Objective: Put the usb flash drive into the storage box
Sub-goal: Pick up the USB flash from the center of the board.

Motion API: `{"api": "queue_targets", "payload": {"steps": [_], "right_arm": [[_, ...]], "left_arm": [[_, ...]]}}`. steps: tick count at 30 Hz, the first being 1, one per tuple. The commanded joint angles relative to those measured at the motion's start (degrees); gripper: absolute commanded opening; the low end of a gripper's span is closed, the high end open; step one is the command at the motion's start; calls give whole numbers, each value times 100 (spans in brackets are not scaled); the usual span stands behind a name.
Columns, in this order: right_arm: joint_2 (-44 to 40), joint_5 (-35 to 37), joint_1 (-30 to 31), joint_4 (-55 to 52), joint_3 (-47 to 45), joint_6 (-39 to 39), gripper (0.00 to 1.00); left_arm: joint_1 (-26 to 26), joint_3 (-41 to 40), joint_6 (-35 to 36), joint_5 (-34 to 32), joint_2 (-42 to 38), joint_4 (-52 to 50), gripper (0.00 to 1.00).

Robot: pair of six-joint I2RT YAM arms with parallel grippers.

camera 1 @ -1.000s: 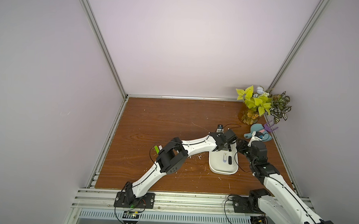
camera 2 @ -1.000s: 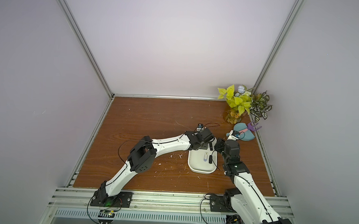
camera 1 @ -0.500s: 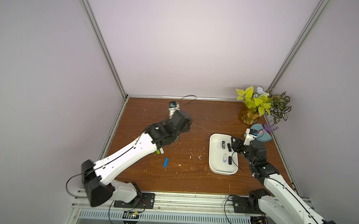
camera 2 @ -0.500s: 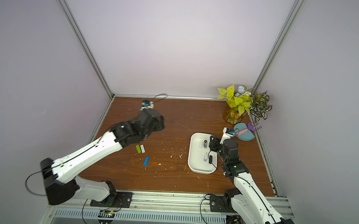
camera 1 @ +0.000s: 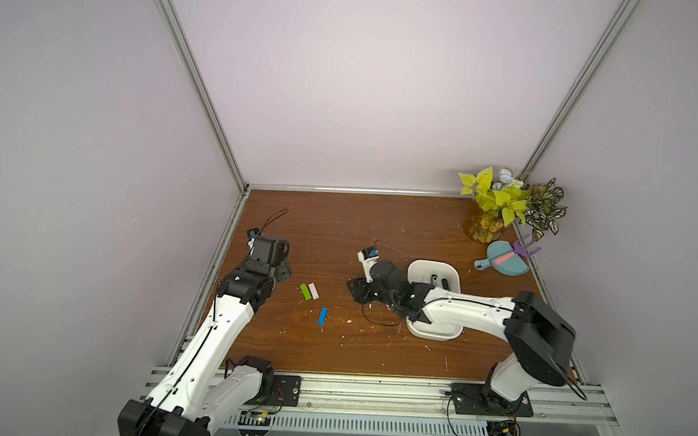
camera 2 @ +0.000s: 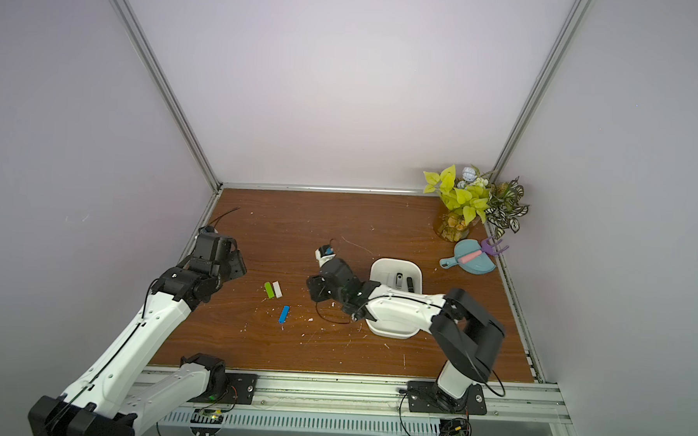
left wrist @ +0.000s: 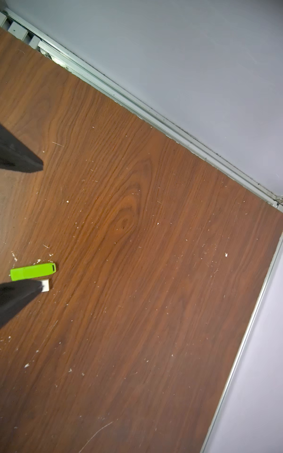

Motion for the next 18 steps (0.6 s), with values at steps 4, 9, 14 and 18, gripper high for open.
{"api": "queue_targets", "payload": {"steps": [4,9,14,18], "right_arm": [[1138,128,319,313,1066,-458,57],[1866,112,428,-25,1953,-620,58],[2389,155,425,-459,2583,-668,57],[2683,198,453,-747,2878,-758,52]], "left_arm": [[165,13,174,253,41,25,69],[165,-26,159,184,-24,23,69],[163,-40,123,122,-81,20,69],[171,-65,120,120,-127,20,69]]}}
